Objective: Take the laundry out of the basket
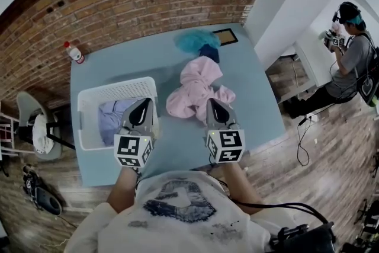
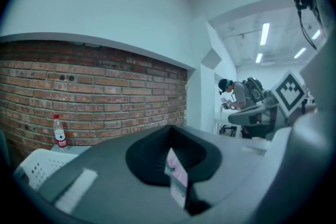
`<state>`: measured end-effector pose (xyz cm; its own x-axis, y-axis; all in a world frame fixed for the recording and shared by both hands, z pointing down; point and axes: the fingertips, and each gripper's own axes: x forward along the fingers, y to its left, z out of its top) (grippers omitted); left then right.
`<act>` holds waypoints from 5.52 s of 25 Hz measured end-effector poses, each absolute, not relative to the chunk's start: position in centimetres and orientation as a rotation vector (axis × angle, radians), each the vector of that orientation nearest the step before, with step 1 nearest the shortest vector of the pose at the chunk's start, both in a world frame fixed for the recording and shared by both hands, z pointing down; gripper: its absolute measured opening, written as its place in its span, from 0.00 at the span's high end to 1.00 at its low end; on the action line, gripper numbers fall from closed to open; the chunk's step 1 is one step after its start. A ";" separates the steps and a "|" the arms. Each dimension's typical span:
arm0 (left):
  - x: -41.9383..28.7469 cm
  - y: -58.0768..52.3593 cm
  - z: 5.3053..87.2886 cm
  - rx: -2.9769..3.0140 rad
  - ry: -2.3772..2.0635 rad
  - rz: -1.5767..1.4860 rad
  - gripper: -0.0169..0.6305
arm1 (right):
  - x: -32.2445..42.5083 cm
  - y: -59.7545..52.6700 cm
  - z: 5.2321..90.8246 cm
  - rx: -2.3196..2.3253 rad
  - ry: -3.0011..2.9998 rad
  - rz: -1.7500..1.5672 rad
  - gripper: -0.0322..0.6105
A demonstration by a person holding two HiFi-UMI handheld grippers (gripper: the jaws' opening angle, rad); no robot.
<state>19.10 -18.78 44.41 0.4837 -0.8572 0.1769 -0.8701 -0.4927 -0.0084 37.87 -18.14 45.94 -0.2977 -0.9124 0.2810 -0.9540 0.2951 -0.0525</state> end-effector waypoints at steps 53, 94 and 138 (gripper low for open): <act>-15.6 -21.5 49.4 2.413 -1.660 0.306 0.99 | 2.5 -22.9 54.2 1.271 -2.281 0.567 0.95; -17.6 -25.9 51.9 2.390 -1.604 0.370 0.99 | -3.6 -22.0 71.8 0.621 -1.883 0.777 0.11; -20.1 -25.4 53.1 2.293 -1.662 0.364 0.99 | -6.5 -17.1 76.9 0.113 -1.803 0.162 0.68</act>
<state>-20.06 -25.44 53.07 0.3045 -0.8798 0.3650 -0.9518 -0.2957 0.0814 -6.50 -17.12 76.88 -0.2362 0.0098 0.9716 -0.1632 0.9853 -0.0496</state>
